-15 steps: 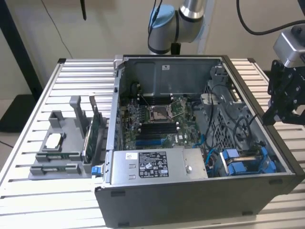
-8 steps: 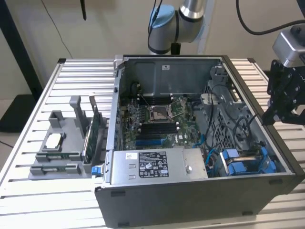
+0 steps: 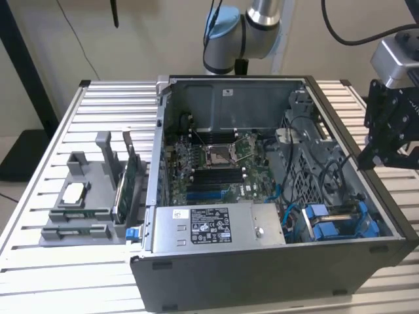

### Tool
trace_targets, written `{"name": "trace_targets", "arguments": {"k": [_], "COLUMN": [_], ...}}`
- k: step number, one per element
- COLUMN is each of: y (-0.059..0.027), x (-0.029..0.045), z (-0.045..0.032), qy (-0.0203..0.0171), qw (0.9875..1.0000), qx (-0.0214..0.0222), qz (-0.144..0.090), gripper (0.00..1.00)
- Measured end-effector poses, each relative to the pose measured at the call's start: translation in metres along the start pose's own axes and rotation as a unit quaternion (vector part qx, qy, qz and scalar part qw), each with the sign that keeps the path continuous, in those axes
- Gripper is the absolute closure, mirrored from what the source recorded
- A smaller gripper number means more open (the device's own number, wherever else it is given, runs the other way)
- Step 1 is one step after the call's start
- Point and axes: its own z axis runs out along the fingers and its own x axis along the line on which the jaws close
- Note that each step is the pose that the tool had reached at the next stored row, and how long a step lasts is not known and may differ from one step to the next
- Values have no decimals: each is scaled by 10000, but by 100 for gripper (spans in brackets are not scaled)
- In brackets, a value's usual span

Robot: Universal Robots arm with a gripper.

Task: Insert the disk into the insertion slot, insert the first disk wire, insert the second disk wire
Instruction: 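Insert the second disk wire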

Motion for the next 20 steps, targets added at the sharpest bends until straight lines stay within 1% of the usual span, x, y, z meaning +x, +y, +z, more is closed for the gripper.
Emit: {"name": "trace_targets", "arguments": {"k": [6, 9, 14, 20], "y": [53, 106, 256, 480], "x": [-5, -5, -4, -2], "z": [-30, -34, -37, -40], "qy": [-1, 0, 0, -1], "qw": [10000, 10000, 10000, 10000], "qx": [0, 0, 2, 8], "qz": [0, 0, -1, -1], "gripper": [84, 84, 84, 84]}}
